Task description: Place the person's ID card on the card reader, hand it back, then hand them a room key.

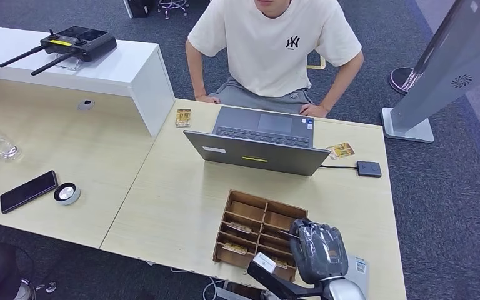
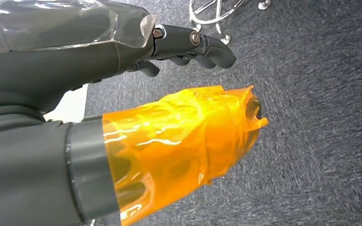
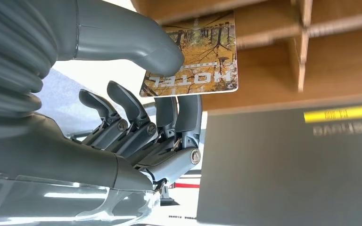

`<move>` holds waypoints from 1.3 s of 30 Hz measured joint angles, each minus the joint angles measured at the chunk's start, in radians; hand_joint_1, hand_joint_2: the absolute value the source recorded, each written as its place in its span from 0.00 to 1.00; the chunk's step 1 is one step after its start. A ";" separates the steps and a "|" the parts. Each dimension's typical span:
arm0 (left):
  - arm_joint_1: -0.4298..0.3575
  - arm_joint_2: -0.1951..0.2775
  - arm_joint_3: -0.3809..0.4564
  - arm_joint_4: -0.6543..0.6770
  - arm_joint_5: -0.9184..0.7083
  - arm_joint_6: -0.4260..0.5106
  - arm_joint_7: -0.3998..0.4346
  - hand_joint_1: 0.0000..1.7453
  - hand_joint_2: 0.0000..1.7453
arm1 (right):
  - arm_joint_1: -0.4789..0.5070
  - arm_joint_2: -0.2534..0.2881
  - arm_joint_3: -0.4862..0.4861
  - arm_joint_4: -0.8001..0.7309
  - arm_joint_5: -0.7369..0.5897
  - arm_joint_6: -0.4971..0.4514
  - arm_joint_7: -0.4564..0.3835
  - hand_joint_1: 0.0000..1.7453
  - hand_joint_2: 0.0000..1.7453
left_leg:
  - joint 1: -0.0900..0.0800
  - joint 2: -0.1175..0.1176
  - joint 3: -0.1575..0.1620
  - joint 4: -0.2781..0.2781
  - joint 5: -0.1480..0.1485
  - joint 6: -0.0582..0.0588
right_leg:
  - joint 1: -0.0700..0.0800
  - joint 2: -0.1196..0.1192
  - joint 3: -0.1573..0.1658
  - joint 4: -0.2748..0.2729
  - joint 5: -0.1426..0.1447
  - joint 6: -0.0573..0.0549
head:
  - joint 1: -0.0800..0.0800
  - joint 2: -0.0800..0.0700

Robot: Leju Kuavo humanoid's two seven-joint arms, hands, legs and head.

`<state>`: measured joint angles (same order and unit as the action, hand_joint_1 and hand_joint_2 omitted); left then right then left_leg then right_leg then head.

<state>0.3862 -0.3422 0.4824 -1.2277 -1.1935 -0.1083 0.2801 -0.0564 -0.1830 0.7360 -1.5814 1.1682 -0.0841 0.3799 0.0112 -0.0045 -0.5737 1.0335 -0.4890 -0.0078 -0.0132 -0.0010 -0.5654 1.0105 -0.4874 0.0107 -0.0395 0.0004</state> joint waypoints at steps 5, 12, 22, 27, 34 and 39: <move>0.012 0.000 -0.005 -0.001 0.027 0.006 0.018 0.00 0.00 | 0.022 -0.001 -0.035 -0.095 -0.017 0.000 0.007 0.99 1.00 | 0.000 0.000 0.000 0.000 0.000 0.000 | 0.000 0.000 0.000 0.000 0.000 0.000 | 0.000 0.000; 0.039 0.000 -0.027 -0.011 0.079 0.016 0.053 0.00 0.00 | 0.065 -0.009 -0.091 -0.248 -0.105 0.003 0.006 0.98 1.00 | 0.000 0.000 0.000 0.000 0.000 0.000 | 0.000 0.000 0.000 0.000 0.000 0.000 | 0.000 0.000; 0.077 0.000 -0.066 -0.050 0.141 0.035 0.087 0.00 0.00 | 0.125 -0.013 -0.171 -0.418 -0.262 -0.019 -0.053 1.00 1.00 | 0.000 0.000 0.000 0.000 0.000 0.000 | 0.000 0.000 0.000 0.000 0.000 0.000 | 0.000 0.000; 0.091 0.000 -0.081 -0.069 0.154 0.037 0.097 0.00 0.00 | 0.141 -0.013 -0.191 -0.460 -0.314 -0.047 -0.093 1.00 1.00 | 0.000 0.000 0.000 0.000 0.000 0.000 | 0.000 0.000 0.000 0.000 0.000 0.000 | 0.000 0.000; 0.101 0.000 -0.094 -0.086 0.159 0.038 0.098 0.00 0.00 | 0.148 -0.013 -0.205 -0.480 -0.338 -0.057 -0.105 1.00 1.00 | 0.000 0.000 0.000 0.000 0.000 0.000 | 0.000 0.000 0.000 0.000 0.000 0.000 | 0.000 0.000; 0.104 0.000 -0.100 -0.091 0.161 0.041 0.098 0.00 0.00 | 0.147 -0.013 -0.213 -0.485 -0.348 -0.069 -0.117 1.00 1.00 | 0.000 0.000 0.000 0.000 0.000 0.000 | 0.000 0.000 0.000 0.000 0.000 0.000 | 0.000 0.000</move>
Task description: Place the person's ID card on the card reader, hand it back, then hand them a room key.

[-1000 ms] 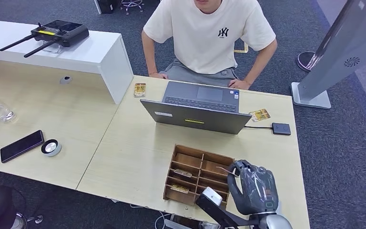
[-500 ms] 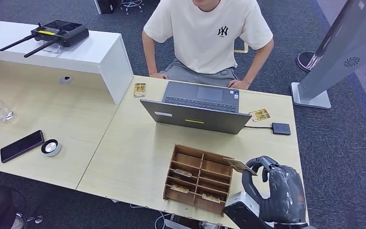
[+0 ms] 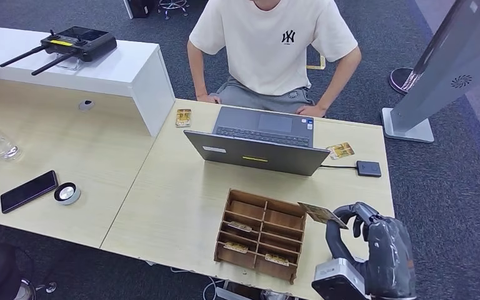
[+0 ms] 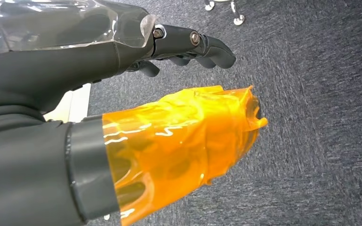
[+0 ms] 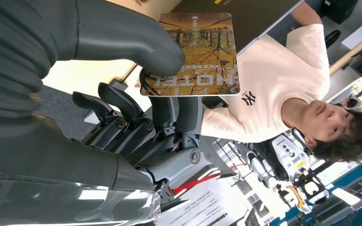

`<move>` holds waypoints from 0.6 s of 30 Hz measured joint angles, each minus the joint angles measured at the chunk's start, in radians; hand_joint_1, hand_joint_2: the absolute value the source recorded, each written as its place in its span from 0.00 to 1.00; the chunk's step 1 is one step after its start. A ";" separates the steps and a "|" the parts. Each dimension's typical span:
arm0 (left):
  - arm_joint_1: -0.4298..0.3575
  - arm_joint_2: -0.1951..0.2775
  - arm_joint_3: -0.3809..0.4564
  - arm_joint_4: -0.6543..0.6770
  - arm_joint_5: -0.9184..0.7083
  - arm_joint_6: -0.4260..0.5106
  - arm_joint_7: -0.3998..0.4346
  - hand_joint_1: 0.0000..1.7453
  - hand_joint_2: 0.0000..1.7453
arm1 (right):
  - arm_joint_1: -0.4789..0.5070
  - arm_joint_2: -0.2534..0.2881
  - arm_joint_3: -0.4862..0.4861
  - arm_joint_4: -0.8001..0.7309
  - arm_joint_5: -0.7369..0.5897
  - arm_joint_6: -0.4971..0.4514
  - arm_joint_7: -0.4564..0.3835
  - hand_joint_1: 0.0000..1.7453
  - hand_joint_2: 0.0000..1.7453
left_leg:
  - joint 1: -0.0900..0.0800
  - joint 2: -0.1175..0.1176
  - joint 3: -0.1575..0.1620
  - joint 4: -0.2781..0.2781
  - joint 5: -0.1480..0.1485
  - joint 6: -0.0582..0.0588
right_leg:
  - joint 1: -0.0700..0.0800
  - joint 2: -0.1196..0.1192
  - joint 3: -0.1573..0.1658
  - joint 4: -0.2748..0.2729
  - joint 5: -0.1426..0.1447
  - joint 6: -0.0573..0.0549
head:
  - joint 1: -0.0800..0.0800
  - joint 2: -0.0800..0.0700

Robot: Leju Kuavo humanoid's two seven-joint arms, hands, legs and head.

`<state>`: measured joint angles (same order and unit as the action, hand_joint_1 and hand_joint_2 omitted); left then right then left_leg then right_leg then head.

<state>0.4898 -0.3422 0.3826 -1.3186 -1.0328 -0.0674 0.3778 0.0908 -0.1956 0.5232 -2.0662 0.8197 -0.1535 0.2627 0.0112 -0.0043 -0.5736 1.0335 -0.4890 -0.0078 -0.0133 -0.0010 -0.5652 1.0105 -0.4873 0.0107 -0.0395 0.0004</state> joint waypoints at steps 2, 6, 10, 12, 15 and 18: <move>0.001 0.000 -0.001 -0.002 0.000 0.001 0.000 0.00 0.00 | -0.005 0.002 0.000 -0.001 -0.001 -0.002 -0.002 1.00 1.00 | 0.000 0.000 0.000 0.000 0.000 0.000 | 0.000 0.000 0.000 0.000 0.000 0.000 | 0.000 0.000; 0.001 0.000 -0.001 -0.004 -0.013 -0.004 0.000 0.00 0.00 | -0.035 0.011 0.000 -0.001 -0.004 0.003 -0.003 1.00 1.00 | 0.000 0.000 0.000 0.000 0.000 0.000 | 0.000 0.000 0.000 0.000 0.000 0.000 | 0.000 0.000; 0.000 0.000 -0.001 -0.004 -0.032 -0.009 -0.005 0.00 0.00 | -0.074 0.027 0.001 0.001 -0.027 0.023 0.002 1.00 1.00 | 0.000 0.000 0.000 0.000 0.000 0.000 | 0.000 0.000 0.001 0.000 0.000 0.000 | 0.000 0.000; -0.003 0.000 -0.001 -0.004 -0.048 -0.012 -0.015 0.00 0.00 | -0.107 0.042 0.001 0.007 -0.075 0.042 0.009 1.00 1.00 | 0.000 0.000 0.000 0.000 0.000 0.000 | 0.000 0.000 0.001 0.000 0.000 0.000 | 0.000 0.000; -0.013 0.000 0.002 -0.002 -0.080 -0.012 -0.039 0.00 0.00 | -0.166 0.076 0.001 0.036 -0.147 0.068 0.027 1.00 1.00 | 0.000 0.000 0.000 0.000 0.001 0.000 | 0.000 0.000 0.001 0.001 0.001 -0.001 | 0.000 0.000; -0.024 0.000 0.006 0.004 -0.117 -0.013 -0.061 0.00 0.00 | -0.237 0.110 0.002 0.084 -0.126 0.090 0.072 1.00 1.00 | 0.000 0.001 0.001 0.000 0.001 0.000 | 0.000 0.001 0.001 0.001 0.001 -0.001 | 0.000 0.000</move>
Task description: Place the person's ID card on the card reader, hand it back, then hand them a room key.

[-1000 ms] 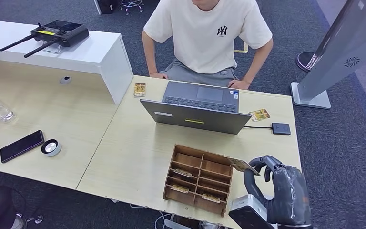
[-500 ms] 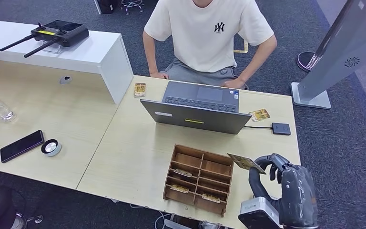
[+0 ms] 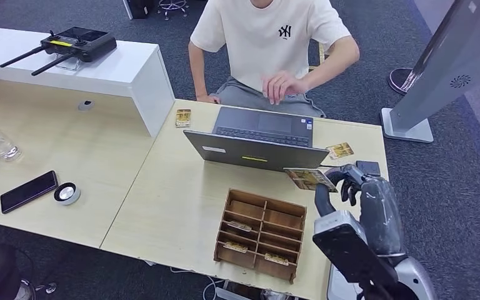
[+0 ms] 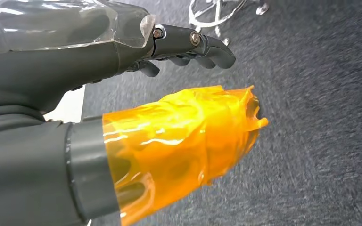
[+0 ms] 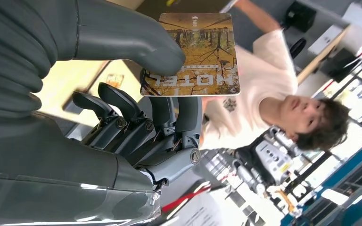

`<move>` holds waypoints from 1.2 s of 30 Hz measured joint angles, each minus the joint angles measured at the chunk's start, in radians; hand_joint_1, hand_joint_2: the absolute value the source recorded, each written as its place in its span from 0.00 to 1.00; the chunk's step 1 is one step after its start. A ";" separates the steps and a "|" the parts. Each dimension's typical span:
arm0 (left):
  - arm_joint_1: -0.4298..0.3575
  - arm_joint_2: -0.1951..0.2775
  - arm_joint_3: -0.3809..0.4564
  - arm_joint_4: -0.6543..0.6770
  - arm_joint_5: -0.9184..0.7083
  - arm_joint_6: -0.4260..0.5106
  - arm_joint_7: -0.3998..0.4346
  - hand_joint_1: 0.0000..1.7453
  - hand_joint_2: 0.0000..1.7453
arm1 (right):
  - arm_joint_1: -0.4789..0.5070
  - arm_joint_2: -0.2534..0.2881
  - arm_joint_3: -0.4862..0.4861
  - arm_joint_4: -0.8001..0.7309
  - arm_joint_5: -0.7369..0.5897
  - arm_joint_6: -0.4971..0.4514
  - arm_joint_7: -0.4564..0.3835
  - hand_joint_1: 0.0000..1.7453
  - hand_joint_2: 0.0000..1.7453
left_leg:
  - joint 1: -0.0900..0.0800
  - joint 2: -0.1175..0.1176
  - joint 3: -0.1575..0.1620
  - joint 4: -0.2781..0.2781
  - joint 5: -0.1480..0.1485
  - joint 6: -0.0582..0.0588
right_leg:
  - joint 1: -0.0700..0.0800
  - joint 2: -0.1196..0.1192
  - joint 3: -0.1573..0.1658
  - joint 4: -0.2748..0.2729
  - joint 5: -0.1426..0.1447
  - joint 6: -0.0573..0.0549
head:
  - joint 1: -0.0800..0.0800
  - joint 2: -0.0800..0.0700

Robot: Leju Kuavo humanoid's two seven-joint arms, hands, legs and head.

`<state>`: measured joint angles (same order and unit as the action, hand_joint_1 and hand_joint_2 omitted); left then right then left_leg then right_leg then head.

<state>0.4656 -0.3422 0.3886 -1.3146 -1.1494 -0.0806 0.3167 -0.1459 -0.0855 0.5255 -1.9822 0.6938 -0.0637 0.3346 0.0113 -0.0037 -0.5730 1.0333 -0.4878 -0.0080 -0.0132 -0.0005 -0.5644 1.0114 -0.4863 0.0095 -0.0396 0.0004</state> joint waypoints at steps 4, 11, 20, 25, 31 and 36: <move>-0.021 0.000 0.011 0.015 -0.046 -0.003 -0.020 0.00 0.00 | -0.107 0.040 0.000 0.077 0.059 0.021 0.047 1.00 1.00 | 0.000 0.000 0.000 0.000 0.001 0.000 | 0.000 0.000 0.000 0.000 0.001 -0.001 | 0.000 0.000; -0.050 0.000 0.026 0.036 -0.103 -0.013 -0.037 0.00 0.00 | -0.255 0.091 -0.008 0.223 0.134 0.035 0.096 1.00 1.00 | 0.000 -0.001 0.000 0.000 0.002 -0.001 | 0.000 0.000 0.000 0.000 0.001 -0.001 | 0.000 0.000; -0.085 0.000 0.056 0.091 -0.176 0.007 -0.078 0.00 0.00 | -0.346 0.124 -0.030 0.357 0.300 0.022 0.122 1.00 1.00 | 0.000 -0.001 0.000 0.000 0.002 -0.001 | 0.000 0.000 -0.001 0.000 0.001 -0.001 | 0.000 0.000; -0.107 0.000 0.069 0.111 -0.223 -0.028 -0.090 0.00 0.00 | -0.378 0.138 -0.031 0.421 0.504 0.040 0.134 1.00 1.00 | 0.000 -0.001 0.000 0.000 0.002 -0.001 | 0.000 0.000 -0.001 0.000 0.001 -0.002 | 0.000 0.000; -0.116 0.000 0.070 0.117 -0.247 -0.031 -0.102 0.00 0.00 | -0.383 0.143 -0.028 0.482 0.643 0.038 0.115 1.00 1.00 | 0.000 -0.001 0.000 0.000 0.002 0.000 | 0.000 0.000 -0.001 0.000 0.001 -0.002 | 0.000 0.000; -0.118 0.000 0.074 0.124 -0.268 -0.034 -0.115 0.00 0.00 | -0.376 0.143 -0.027 0.522 0.683 0.044 0.099 0.02 1.00 | 0.000 -0.001 0.000 0.000 0.002 0.000 | 0.000 0.000 -0.001 0.000 0.001 -0.002 | 0.000 0.000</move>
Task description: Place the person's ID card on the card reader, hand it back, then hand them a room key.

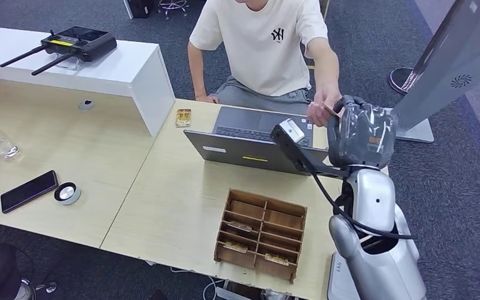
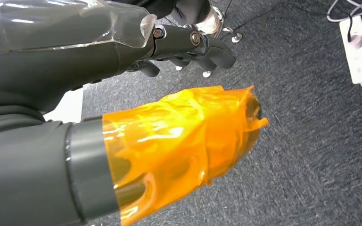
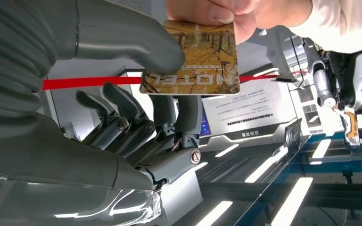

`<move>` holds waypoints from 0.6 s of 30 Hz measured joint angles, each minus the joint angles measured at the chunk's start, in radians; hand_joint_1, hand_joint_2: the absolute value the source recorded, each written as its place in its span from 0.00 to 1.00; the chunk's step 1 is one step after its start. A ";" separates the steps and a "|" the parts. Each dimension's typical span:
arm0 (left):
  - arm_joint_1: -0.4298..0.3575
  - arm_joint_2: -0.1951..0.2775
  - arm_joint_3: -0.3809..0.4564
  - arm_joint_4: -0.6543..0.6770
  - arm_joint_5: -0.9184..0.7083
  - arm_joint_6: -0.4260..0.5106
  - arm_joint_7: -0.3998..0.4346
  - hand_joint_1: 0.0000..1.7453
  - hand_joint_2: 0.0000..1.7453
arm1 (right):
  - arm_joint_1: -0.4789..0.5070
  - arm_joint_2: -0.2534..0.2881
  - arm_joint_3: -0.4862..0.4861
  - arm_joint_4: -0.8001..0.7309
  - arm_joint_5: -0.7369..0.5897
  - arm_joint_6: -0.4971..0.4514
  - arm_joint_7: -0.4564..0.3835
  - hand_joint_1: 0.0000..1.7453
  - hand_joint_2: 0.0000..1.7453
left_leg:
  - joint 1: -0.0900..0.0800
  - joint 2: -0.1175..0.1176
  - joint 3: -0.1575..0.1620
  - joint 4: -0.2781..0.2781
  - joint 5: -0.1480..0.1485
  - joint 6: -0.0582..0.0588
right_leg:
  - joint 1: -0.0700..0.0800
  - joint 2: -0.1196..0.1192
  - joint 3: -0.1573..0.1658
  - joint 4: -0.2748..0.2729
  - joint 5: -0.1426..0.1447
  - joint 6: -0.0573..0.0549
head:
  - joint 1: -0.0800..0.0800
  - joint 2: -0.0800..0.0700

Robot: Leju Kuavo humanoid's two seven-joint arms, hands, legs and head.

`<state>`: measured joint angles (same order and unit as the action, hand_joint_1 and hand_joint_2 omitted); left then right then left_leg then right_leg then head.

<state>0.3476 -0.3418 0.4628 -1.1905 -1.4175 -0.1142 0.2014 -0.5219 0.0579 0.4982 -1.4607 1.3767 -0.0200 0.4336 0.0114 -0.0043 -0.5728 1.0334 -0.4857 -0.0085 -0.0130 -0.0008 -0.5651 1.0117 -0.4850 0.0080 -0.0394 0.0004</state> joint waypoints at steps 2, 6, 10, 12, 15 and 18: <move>-0.001 0.000 0.003 0.003 -0.006 0.002 -0.003 0.00 0.00 | 0.003 0.000 0.000 0.013 0.004 0.007 -0.006 0.00 1.00 | 0.000 0.000 0.000 0.000 0.000 0.000 | 0.000 0.000 0.000 0.000 0.000 0.000 | 0.000 0.000; -0.001 0.000 0.004 0.003 -0.006 -0.010 -0.001 0.00 0.00 | 0.010 0.000 0.000 0.027 0.000 0.029 -0.009 0.00 1.00 | 0.000 0.000 0.000 0.000 0.000 0.000 | 0.000 0.000 0.000 0.000 0.000 0.000 | 0.000 0.000; -0.002 0.000 0.010 0.012 -0.003 0.015 0.000 0.00 0.00 | 0.016 0.000 0.001 0.045 -0.012 0.026 -0.017 0.00 1.00 | 0.000 0.000 0.000 0.000 0.000 0.000 | 0.000 0.000 0.000 0.000 0.000 0.000 | 0.000 0.000; -0.003 0.001 0.015 0.022 -0.003 0.029 -0.003 0.00 0.00 | 0.018 0.000 0.001 0.055 -0.013 0.021 -0.019 0.00 1.00 | 0.000 0.000 0.000 0.000 0.000 0.000 | 0.000 0.000 0.000 0.000 0.000 0.000 | 0.000 0.000; -0.004 0.001 0.020 0.032 -0.003 0.036 -0.004 0.00 0.00 | 0.019 0.000 0.001 0.066 -0.014 0.016 -0.023 0.00 1.00 | 0.000 0.000 0.000 0.000 0.000 0.000 | 0.000 0.000 0.000 0.000 0.000 0.000 | 0.000 0.000; -0.004 0.000 0.021 0.034 -0.007 0.025 -0.005 0.00 0.00 | 0.022 0.000 0.001 0.068 -0.024 0.010 -0.025 0.00 1.00 | 0.000 0.000 0.000 0.000 0.000 0.000 | 0.000 0.000 0.000 0.000 0.000 0.000 | 0.000 0.000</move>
<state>0.3435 -0.3413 0.4837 -1.1563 -1.4247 -0.0888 0.1968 -0.4998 0.0584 0.4989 -1.3926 1.3524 -0.0103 0.4085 0.0114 -0.0042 -0.5729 1.0334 -0.4856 -0.0085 -0.0130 -0.0007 -0.5656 1.0117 -0.4850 0.0079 -0.0394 0.0004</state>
